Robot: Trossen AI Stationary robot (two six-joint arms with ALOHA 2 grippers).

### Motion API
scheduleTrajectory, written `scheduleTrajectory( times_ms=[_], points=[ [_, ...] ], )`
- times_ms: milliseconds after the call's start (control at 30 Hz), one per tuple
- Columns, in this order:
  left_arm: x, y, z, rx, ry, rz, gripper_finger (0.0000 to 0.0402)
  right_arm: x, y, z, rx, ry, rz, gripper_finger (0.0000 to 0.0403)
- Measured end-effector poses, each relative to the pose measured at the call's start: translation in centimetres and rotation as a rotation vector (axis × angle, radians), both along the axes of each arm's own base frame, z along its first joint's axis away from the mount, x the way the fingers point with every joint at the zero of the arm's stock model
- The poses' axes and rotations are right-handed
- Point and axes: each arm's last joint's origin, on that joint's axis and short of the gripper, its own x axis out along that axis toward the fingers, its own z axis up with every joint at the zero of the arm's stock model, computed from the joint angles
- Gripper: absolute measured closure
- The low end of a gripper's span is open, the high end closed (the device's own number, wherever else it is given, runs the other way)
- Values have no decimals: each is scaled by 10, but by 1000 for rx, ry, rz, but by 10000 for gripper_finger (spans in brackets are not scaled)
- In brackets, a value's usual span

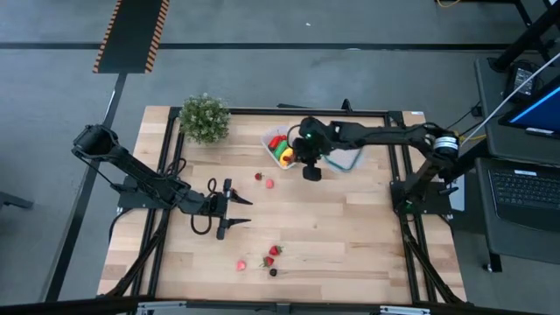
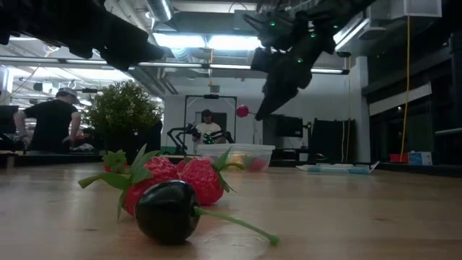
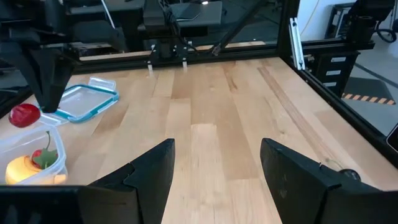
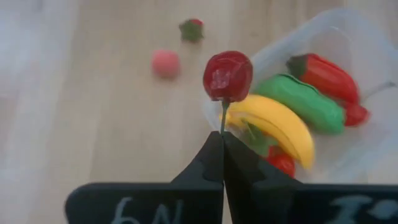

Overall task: Pick and placing Produce into tupperware
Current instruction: Put the red cherry into the transparent container

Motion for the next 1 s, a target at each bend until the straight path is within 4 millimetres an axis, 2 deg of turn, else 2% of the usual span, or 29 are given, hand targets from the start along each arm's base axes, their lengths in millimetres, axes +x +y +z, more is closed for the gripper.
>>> scheduleTrajectory(
  times_ms=[200,467,700,1000],
  points=[
    [0,0,0,0,0,0,171,20,-15,-5,-7,10,33,403],
    [0,0,0,0,0,0,171,38,-50,-18,-9,31,-17,403],
    [0,0,-1,3,5,0,171,47,-65,-23,-8,76,-16,403],
    [0,0,-2,16,17,-2,171,46,-76,-21,-3,95,-38,403]
  ],
)
